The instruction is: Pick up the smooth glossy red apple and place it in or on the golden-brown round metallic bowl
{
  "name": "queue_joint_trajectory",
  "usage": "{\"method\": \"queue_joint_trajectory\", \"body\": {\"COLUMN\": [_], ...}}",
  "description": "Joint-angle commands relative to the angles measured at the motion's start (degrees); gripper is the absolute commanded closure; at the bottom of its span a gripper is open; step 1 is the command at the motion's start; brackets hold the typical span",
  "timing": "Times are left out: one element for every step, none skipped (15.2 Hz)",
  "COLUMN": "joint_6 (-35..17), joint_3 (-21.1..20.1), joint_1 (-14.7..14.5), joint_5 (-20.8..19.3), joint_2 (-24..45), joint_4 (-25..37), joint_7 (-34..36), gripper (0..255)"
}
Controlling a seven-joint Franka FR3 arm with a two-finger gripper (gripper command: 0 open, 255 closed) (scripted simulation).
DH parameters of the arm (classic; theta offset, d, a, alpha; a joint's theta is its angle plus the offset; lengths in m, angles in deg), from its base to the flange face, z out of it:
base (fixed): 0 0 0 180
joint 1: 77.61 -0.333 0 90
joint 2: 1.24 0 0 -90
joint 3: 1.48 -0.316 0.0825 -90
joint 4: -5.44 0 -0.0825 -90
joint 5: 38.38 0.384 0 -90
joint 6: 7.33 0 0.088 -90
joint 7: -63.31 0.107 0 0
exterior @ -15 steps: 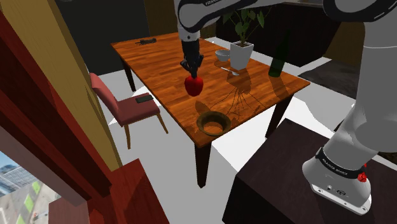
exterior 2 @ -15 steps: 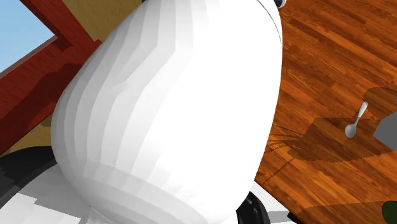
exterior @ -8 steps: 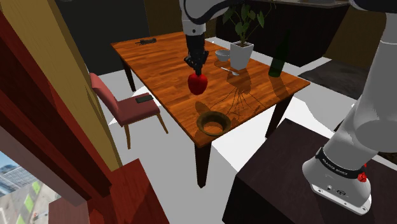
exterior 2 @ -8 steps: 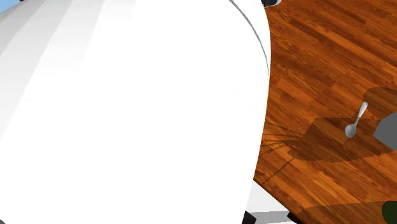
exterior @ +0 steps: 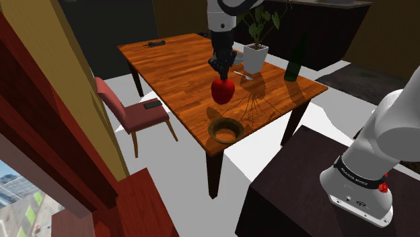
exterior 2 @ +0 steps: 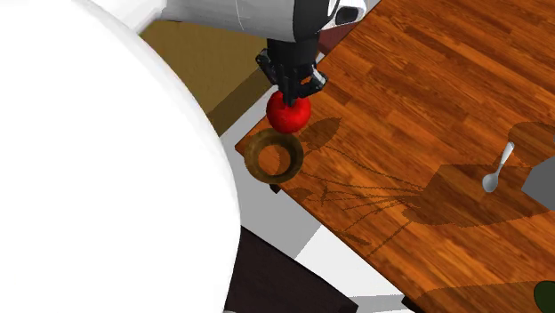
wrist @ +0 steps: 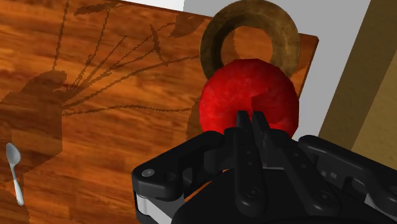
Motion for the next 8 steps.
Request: {"method": "queue_joint_trajectory", "body": {"joint_6": [0.8, 1.6, 0.9, 0.1, -0.7, -1.4, -2.2, -3.0], "joint_3": [-0.5, -0.9, -0.9, -0.9, -0.9, -0.9, -1.0, -1.0], "joint_1": [-0.6, -1.0, -1.0, -1.0, -1.0, -1.1, -1.1, -1.1], "joint_5": [0.9, 1.7, 1.7, 1.7, 1.7, 1.6, 1.6, 1.6], "joint_2": [-4.2, -7.5, -7.4, -7.3, -7.1, -7.0, -6.8, -6.7], "joint_4": [-3.4, -5.8, -6.4, -7.1, -7.7, -8.4, -9.0, -9.6], "joint_7": [0.8, 1.2, 1.2, 1.3, 1.3, 1.3, 1.4, 1.4], "gripper": [255, 255, 255, 255, 255, 255, 255, 255]}}
